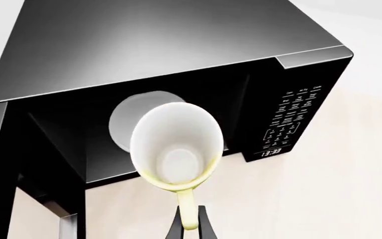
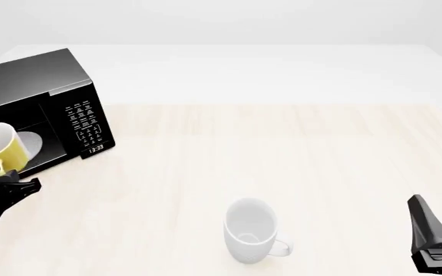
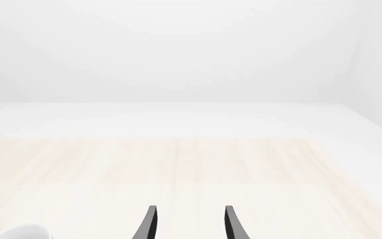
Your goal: Put the yellow and white mug in the microwave and close it.
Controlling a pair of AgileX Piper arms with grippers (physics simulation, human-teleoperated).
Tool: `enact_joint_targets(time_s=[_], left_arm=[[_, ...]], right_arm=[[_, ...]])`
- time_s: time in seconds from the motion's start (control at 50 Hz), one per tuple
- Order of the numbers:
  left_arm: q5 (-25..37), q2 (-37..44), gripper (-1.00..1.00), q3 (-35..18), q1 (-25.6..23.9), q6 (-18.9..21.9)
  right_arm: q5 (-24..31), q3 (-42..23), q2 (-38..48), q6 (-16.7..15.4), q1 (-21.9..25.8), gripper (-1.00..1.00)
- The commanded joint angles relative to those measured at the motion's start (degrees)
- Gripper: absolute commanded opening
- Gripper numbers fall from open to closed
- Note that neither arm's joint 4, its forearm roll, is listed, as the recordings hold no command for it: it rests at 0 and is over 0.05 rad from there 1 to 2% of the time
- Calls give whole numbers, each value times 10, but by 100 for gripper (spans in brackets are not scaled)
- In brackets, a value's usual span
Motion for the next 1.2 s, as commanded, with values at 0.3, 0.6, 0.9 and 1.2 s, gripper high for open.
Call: enact_joint_targets(time_s=[0.3, 0.6, 0.9, 1.2], left_arm=[[-39, 71, -100, -23, 12, 4], [-47, 95, -100, -39, 15, 5], [-55, 114, -100, -51, 24, 3], [-48, 117, -100, -72, 35, 4]], right_arm=[[0, 0, 0, 0, 0, 100], [0, 0, 0, 0, 0, 100], [0, 0, 0, 0, 0, 100], [0, 0, 0, 0, 0, 100]])
